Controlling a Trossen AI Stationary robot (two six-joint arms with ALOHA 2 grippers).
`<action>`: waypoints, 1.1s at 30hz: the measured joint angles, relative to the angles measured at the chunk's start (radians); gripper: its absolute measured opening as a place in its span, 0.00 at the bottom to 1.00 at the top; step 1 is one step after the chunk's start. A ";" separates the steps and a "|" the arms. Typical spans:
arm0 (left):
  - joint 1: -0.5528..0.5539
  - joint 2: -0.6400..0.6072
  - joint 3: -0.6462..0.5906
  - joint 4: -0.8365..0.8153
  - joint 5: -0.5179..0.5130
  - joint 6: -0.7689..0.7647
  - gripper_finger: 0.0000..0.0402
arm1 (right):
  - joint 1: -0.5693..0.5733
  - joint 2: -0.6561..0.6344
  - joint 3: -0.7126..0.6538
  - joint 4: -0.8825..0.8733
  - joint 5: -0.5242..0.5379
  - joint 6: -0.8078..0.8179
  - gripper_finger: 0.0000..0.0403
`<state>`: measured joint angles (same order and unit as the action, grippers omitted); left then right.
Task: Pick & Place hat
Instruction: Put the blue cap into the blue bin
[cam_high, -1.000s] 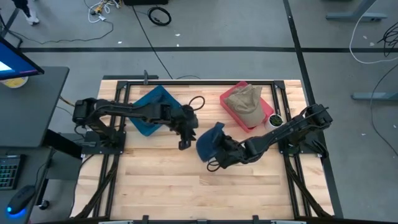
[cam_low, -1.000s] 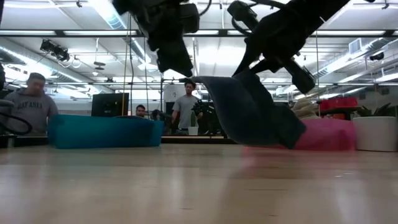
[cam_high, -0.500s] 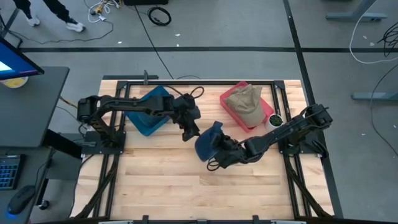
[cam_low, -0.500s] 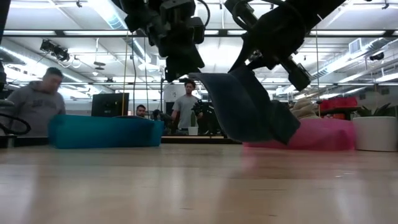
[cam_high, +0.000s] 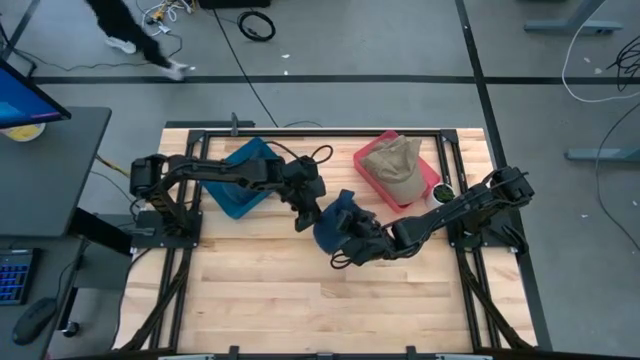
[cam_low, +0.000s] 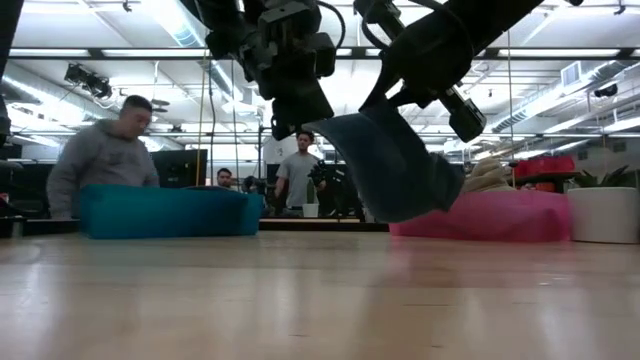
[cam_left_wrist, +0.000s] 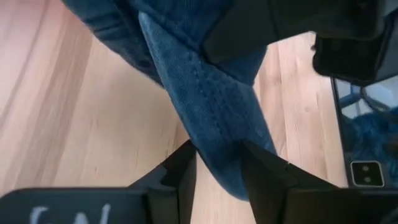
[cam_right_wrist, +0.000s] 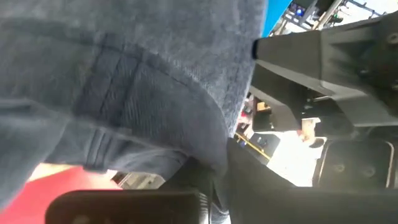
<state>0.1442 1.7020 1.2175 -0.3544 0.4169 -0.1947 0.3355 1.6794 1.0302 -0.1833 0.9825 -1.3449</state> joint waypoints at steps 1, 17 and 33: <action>-0.002 0.000 0.000 -0.002 0.000 0.001 0.29 | 0.000 0.000 0.000 -0.002 -0.008 0.001 0.05; -0.002 0.000 0.000 -0.017 0.003 0.075 0.03 | -0.006 0.000 0.000 -0.003 -0.022 0.202 0.30; 0.084 -0.115 0.000 -0.165 0.001 0.130 0.03 | -0.001 -0.112 0.000 -0.239 0.054 1.191 0.41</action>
<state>0.2284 1.5872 1.2175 -0.5195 0.4181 -0.0648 0.3349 1.5678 1.0306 -0.4222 1.0370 -0.1542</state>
